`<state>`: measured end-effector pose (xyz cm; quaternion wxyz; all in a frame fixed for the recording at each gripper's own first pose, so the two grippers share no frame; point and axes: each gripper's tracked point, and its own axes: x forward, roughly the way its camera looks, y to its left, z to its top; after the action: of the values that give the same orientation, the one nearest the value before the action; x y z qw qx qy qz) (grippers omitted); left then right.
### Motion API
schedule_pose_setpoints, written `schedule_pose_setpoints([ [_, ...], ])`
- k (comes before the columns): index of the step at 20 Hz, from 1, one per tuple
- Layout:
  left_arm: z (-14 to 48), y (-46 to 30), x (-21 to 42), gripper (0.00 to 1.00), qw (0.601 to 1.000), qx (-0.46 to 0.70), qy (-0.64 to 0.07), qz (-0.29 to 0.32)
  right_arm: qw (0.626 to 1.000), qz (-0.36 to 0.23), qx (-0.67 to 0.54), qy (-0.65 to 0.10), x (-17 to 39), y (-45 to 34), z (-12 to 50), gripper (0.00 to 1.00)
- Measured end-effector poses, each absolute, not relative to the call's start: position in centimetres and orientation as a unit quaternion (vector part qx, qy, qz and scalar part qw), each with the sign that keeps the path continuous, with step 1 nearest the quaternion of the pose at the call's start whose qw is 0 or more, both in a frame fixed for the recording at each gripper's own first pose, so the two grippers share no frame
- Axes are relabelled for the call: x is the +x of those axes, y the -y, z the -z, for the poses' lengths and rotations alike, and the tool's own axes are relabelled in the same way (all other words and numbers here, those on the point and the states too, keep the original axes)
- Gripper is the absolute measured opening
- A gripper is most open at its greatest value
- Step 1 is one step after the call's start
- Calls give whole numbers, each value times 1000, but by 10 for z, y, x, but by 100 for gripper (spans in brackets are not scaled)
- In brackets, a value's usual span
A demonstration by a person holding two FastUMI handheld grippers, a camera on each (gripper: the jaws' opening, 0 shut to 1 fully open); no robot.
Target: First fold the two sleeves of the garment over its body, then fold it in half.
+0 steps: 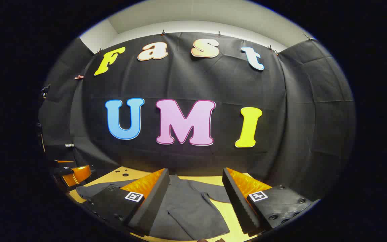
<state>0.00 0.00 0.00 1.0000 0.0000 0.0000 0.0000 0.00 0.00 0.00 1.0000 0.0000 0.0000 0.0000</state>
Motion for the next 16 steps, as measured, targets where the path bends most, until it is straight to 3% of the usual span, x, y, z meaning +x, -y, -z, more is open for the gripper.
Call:
schedule_pose_setpoints([
  [12,7,37,47,96,999,23,-9,32,999,17,23,-43,39,26,39,98],
  [16,12,49,50,92,998,30,-15,46,997,18,28,-69,46,29,54,98],
])
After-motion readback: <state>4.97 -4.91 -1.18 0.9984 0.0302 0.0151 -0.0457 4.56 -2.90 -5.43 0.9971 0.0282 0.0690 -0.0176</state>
